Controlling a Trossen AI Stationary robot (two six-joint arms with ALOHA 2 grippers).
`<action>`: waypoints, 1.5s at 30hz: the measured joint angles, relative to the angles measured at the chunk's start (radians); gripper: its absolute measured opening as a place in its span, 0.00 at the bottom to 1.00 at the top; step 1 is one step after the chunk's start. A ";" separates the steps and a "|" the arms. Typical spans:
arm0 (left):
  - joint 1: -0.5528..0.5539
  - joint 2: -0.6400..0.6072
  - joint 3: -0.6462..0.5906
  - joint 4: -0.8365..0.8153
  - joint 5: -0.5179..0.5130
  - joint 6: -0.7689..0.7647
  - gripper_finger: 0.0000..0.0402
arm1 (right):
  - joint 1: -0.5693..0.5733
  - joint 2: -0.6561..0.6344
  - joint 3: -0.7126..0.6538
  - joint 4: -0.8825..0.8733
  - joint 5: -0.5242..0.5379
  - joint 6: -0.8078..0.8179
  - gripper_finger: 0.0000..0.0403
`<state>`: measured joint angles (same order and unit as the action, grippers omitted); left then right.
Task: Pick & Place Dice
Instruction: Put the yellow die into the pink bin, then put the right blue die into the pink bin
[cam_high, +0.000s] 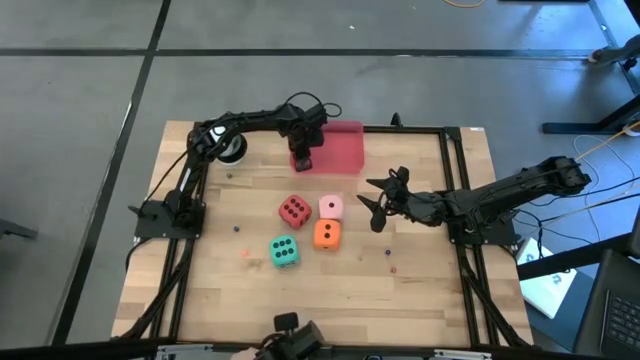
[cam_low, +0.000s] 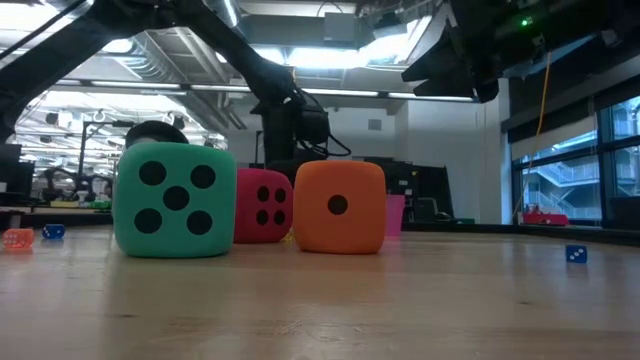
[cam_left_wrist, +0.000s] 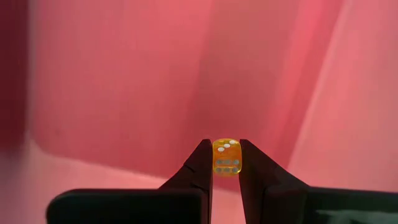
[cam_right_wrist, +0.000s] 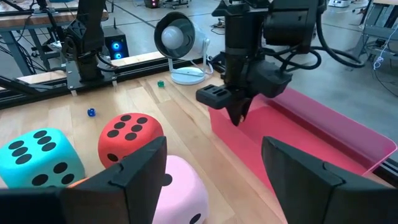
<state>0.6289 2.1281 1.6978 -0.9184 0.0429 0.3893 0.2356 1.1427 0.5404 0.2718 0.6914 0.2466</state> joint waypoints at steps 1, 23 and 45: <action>0.000 0.000 0.000 -0.004 0.000 0.000 0.07 | 0.000 0.000 0.000 0.000 0.000 0.000 0.65; -0.002 0.000 0.000 -0.051 0.002 0.034 0.14 | 0.000 0.000 0.000 -0.003 -0.003 0.004 0.65; -0.006 -0.004 0.100 -0.118 -0.095 0.014 0.34 | 0.000 0.000 0.000 -0.006 -0.003 0.000 0.65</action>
<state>0.6231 2.1242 1.7982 -1.0361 -0.0516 0.4035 0.2356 1.1431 0.5404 0.2661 0.6888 0.2466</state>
